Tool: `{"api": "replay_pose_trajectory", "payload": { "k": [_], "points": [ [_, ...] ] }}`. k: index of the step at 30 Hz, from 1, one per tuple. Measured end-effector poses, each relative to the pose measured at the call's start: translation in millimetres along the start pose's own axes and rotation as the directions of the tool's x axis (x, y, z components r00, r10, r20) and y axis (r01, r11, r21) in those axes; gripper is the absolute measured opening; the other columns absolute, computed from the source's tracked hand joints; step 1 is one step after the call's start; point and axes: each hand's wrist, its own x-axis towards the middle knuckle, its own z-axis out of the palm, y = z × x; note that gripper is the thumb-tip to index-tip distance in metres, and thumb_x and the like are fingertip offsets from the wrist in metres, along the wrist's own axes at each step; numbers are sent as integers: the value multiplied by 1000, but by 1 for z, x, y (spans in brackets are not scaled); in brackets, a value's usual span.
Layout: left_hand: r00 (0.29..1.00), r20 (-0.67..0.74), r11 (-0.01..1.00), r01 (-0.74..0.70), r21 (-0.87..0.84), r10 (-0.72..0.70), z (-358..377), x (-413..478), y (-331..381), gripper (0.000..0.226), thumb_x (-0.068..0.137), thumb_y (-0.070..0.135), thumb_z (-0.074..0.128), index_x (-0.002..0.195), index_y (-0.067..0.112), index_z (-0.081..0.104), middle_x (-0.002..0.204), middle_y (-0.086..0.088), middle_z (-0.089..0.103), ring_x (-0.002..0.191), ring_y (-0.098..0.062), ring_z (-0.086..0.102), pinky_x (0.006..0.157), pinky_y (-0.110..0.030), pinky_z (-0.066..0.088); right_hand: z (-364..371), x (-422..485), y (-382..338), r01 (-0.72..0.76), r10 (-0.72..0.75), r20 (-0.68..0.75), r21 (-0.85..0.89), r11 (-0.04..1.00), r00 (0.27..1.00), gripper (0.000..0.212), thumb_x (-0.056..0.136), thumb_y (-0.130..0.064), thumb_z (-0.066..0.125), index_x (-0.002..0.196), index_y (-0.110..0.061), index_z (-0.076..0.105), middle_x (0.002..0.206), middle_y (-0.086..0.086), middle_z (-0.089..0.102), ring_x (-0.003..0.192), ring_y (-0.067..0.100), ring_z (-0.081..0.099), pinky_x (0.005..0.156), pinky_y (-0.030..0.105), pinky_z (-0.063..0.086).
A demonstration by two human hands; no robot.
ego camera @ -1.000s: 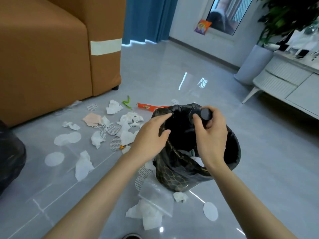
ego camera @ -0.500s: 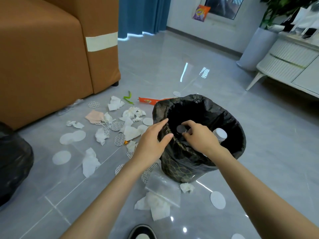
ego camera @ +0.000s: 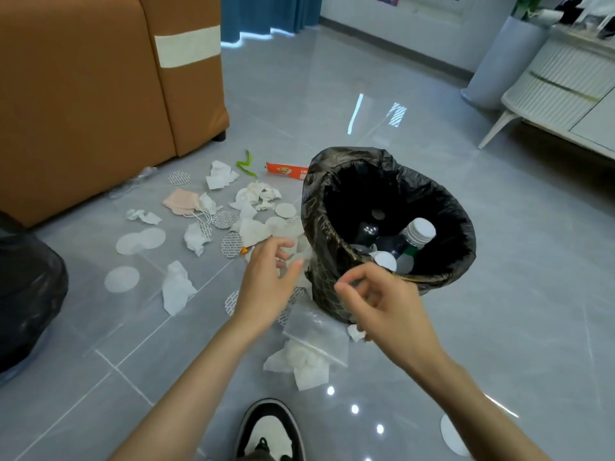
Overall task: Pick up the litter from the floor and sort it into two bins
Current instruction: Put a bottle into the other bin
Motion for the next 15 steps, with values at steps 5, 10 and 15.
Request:
{"api": "replay_pose_trajectory", "payload": {
  "k": [5, 10, 15],
  "points": [
    [991, 47, 991, 121, 55, -124, -3, -8, -26, 28, 90, 17, 59, 117, 17, 54, 110, -5, 54, 89, -12, 55, 78, -20, 41, 36, -6, 43, -82, 126, 196, -221, 972, 973, 15, 86, -39, 61, 99, -32, 64, 88, -16, 66, 74, 2, 62, 71, 25, 53],
    [972, 114, 967, 185, 173, -206, -7, -18, -54, 32, 90, 15, 58, 122, 15, 53, 116, -6, 54, 94, -15, 56, 81, -21, 41, 75, -2, 80, -90, 201, 301, -346, 934, 932, 48, 85, -34, 65, 130, -26, 50, 135, -2, 50, 123, 15, 48, 98, 23, 36],
    [947, 141, 925, 239, 296, -290, -8, -27, -80, 38, 87, 10, 60, 124, 10, 53, 119, -10, 54, 114, -24, 51, 96, -28, 37, 108, -1, 100, -137, 319, 391, -428, 894, 863, 74, 80, -35, 70, 143, -31, 30, 147, 2, 30, 128, 29, 36, 104, 38, 38]
  ]
}}
